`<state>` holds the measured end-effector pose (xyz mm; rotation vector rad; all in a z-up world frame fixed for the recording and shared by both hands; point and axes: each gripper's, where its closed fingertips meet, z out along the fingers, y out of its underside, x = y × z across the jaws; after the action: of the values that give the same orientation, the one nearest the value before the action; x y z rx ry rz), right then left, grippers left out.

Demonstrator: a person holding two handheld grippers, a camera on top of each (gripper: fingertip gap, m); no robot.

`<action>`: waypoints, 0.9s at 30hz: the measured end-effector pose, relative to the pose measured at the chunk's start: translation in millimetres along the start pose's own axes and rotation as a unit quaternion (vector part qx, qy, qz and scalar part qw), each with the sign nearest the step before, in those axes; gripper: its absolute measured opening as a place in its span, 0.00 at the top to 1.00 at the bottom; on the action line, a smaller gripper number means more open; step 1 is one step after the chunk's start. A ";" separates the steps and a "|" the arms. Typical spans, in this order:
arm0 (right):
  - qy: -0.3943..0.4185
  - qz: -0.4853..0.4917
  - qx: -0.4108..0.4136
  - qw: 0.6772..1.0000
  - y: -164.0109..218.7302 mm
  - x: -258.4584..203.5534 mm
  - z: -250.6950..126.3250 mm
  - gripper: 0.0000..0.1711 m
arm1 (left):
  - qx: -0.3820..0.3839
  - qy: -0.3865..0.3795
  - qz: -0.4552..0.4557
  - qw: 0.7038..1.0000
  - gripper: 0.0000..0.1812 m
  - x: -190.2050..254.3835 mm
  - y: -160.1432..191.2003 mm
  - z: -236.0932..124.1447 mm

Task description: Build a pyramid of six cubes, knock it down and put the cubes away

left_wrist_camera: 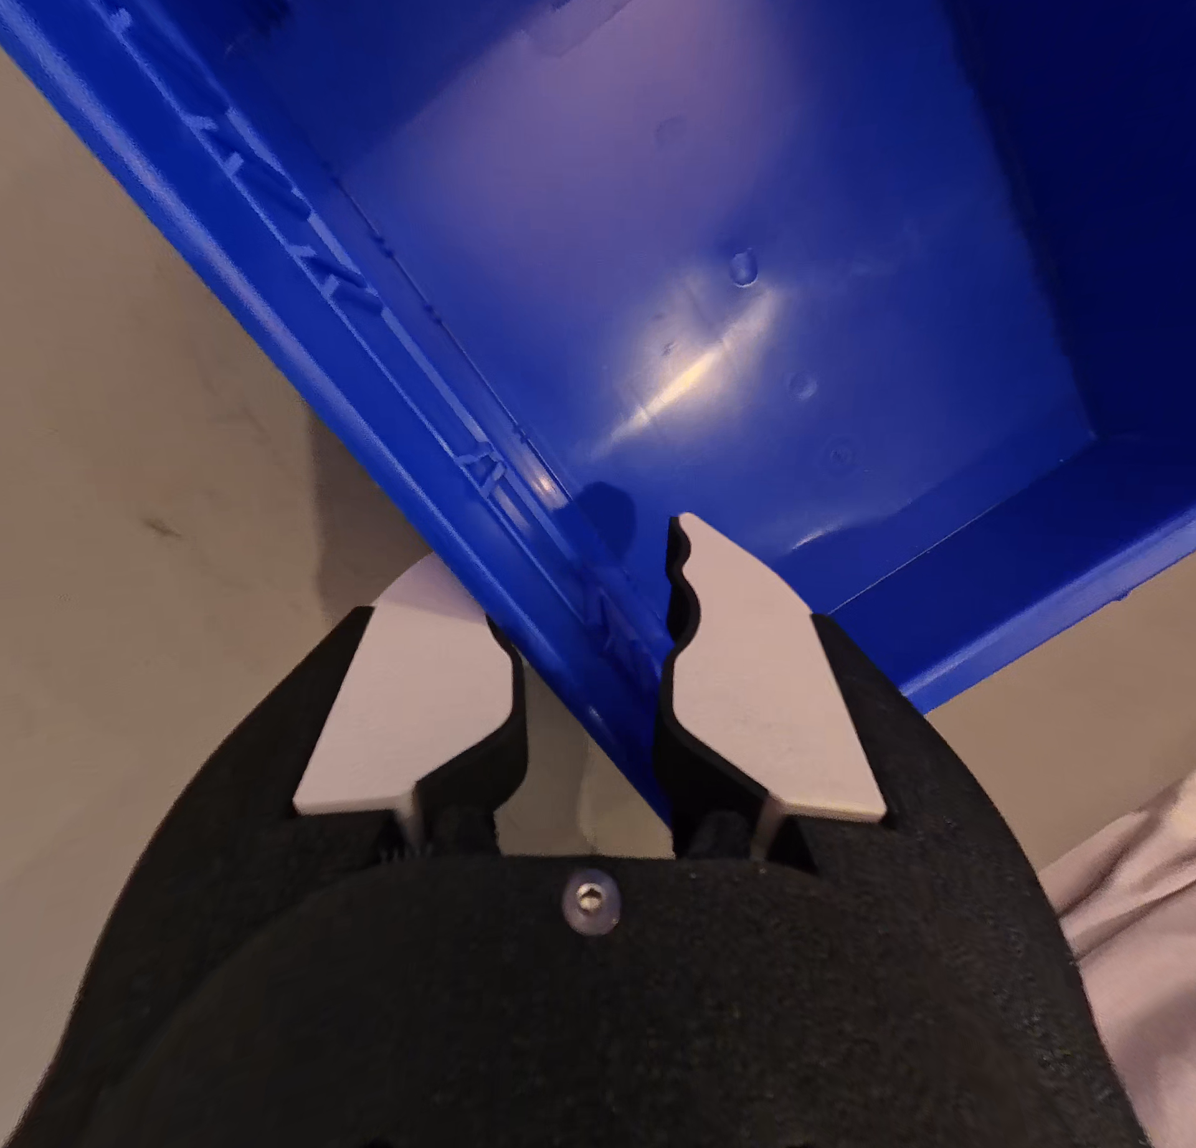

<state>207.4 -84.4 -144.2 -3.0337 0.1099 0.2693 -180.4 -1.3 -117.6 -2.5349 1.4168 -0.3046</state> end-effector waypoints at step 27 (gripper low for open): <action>0.017 0.011 -0.018 1.000 15.9 29.5 -93.7 0.96 | 0.317 -0.143 -0.081 0.934 0.93 -118.7 82.1 -240.7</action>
<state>251.3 -111.4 -59.1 -3.0760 0.1434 0.2225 -376.5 36.4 79.6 -2.0508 0.8246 -0.3373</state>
